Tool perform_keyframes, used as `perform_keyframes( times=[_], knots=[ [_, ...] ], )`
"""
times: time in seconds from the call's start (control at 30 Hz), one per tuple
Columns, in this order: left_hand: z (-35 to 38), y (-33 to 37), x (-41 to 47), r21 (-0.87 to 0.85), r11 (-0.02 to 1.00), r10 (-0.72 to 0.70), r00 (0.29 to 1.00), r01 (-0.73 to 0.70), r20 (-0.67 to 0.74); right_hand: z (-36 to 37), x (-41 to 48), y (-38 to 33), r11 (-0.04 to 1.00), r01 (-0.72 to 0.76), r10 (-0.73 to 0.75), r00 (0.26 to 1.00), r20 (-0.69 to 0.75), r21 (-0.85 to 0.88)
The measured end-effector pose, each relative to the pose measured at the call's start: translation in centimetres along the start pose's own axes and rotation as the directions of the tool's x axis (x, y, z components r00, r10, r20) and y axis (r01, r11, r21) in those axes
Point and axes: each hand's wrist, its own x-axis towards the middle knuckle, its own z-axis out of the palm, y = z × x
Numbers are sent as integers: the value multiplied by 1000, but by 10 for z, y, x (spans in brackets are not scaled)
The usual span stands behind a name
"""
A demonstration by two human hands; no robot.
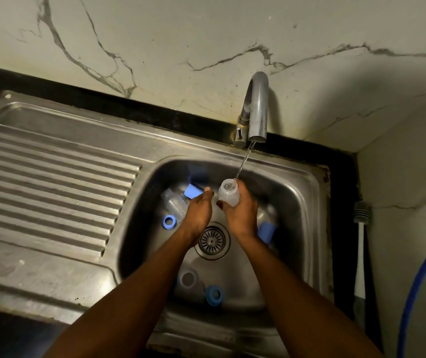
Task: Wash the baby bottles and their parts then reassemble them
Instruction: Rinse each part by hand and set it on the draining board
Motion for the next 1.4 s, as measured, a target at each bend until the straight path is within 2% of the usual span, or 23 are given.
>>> perform_keyframes(
  times=[0.57,0.67,0.73,0.77,0.83,1.07,1.13,1.2,1.3,1.4],
  knots=[
    [0,4,-1,4,1000,-8,1000,8,12,-6,-4,-5,998,58,-58,998,1,32],
    [0,3,-1,7,1000,-1,1000,1,-6,-3,-2,-3,986,-79,91,993,-77,146],
    [-1,2,0,-9,1000,-6,1000,6,-15,0,-1,3,979,-186,181,982,57,87],
    [-2,1,0,-14,1000,-4,1000,3,-16,2,-2,7,973,-226,219,967,129,44],
    [-4,0,0,-4,1000,0,999,0,-33,4,-5,14,947,-319,310,940,140,43],
    [-8,-10,-3,-56,998,-10,1000,10,-8,0,1,18,869,-494,480,836,267,-15],
    [-10,-13,-3,-66,997,-31,999,30,-8,-8,9,16,797,-603,581,752,310,-32],
    [-10,-14,-2,-42,998,-46,999,47,6,-16,15,11,754,-653,609,661,437,-63],
    [-7,-14,-1,-17,999,-44,998,45,45,-30,21,5,673,-739,597,570,565,35],
    [1,-7,-7,-22,1000,13,992,-10,128,-36,24,-4,530,-832,602,504,619,162]
  ],
)
